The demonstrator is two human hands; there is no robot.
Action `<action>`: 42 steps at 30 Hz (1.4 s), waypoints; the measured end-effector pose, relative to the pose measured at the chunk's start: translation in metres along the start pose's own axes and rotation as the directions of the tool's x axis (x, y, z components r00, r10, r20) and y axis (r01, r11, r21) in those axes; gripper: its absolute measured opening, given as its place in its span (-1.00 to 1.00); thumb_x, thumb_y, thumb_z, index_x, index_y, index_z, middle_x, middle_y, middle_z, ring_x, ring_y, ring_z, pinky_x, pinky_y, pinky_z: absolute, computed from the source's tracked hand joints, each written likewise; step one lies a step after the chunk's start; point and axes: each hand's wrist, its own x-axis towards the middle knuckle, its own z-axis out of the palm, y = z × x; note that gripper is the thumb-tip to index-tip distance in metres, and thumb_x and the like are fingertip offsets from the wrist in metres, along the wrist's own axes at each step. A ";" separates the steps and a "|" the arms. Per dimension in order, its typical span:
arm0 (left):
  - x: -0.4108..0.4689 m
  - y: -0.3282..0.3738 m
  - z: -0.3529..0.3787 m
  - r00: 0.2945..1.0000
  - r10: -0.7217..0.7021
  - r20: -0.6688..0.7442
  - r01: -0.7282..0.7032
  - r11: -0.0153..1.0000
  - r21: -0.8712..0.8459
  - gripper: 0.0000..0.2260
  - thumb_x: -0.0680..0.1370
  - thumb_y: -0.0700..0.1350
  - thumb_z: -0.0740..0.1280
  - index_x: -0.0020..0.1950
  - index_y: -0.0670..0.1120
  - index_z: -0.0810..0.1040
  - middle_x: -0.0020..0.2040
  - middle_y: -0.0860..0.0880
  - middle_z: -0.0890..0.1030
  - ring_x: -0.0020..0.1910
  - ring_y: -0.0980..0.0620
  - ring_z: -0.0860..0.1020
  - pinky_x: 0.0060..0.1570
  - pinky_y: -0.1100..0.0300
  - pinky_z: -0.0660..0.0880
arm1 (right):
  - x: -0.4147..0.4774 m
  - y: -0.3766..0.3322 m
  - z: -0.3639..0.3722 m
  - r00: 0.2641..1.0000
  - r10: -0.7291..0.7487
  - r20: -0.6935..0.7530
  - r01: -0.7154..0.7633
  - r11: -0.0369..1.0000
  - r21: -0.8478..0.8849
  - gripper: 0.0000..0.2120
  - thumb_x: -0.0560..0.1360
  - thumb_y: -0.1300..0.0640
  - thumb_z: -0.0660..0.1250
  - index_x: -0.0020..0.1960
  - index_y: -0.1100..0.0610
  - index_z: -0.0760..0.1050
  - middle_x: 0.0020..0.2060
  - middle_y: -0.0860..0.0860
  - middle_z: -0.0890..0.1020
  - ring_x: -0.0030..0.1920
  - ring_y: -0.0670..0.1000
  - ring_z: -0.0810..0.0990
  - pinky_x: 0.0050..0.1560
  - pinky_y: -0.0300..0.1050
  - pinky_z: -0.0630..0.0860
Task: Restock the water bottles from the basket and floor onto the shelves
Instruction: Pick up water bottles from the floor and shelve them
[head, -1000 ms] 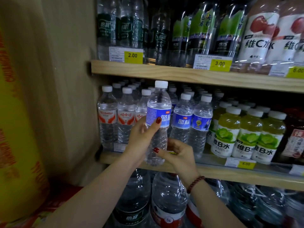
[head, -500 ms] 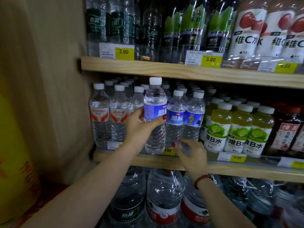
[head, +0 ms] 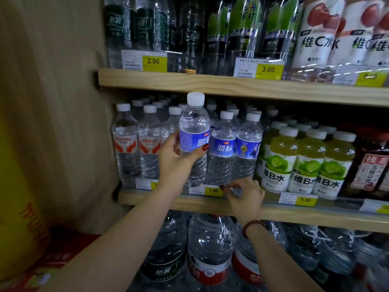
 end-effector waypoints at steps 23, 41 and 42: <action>0.016 -0.036 0.026 0.995 0.101 -0.007 -0.099 0.984 0.145 -0.44 0.39 -0.26 0.53 0.34 -0.07 0.43 0.17 0.05 0.60 0.09 0.19 0.58 0.09 0.32 0.52 | -0.001 0.008 0.006 0.998 -0.044 -0.037 0.044 0.999 -0.001 -0.78 0.32 0.14 0.54 -0.25 -0.07 0.51 -0.27 -0.27 0.41 -0.12 -0.09 0.42 -0.01 -0.21 0.14; 0.018 -0.065 0.030 0.985 0.139 0.105 -0.168 0.917 0.360 -0.45 0.50 -0.19 0.43 0.44 -0.07 0.30 0.26 0.07 0.50 0.18 0.21 0.48 0.16 0.44 0.38 | -0.003 0.016 0.011 0.990 -0.098 -0.100 0.097 0.995 -0.012 -0.82 0.30 0.15 0.55 -0.25 -0.01 0.55 -0.27 -0.15 0.51 -0.14 -0.07 0.42 -0.05 -0.21 0.13; 0.018 -0.066 0.030 0.979 0.148 0.137 -0.191 0.899 0.393 -0.42 0.52 -0.20 0.41 0.48 -0.09 0.24 0.33 0.02 0.45 0.26 0.15 0.44 0.24 0.35 0.38 | -0.003 0.016 0.011 0.990 -0.100 -0.104 0.099 0.995 -0.013 -0.81 0.30 0.15 0.56 -0.25 -0.01 0.55 -0.27 -0.15 0.50 -0.14 -0.08 0.42 -0.05 -0.21 0.13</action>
